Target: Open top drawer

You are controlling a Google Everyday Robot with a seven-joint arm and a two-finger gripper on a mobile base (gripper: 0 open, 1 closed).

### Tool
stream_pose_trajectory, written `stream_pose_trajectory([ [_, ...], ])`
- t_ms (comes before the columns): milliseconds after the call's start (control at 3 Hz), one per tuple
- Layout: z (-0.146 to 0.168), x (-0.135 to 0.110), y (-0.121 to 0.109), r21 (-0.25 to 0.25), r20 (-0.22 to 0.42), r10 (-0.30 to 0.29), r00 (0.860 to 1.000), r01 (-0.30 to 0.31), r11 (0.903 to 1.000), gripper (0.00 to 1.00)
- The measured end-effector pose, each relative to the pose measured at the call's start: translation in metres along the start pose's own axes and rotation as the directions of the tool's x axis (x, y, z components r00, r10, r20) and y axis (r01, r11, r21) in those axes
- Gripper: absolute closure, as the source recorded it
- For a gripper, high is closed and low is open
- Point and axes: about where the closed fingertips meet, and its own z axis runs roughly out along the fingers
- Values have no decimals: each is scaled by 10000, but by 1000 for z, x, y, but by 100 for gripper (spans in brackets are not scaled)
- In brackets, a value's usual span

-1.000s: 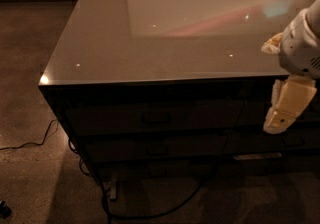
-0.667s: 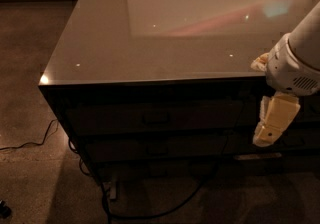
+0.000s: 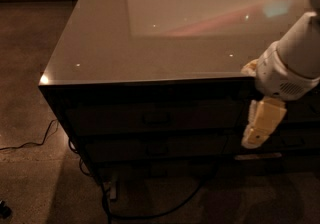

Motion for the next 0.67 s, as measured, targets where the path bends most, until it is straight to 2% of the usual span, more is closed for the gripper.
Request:
stream_pose_trajectory([
  [667,66,-16,-1,-1067,943,486,9944,-384,9935,0],
])
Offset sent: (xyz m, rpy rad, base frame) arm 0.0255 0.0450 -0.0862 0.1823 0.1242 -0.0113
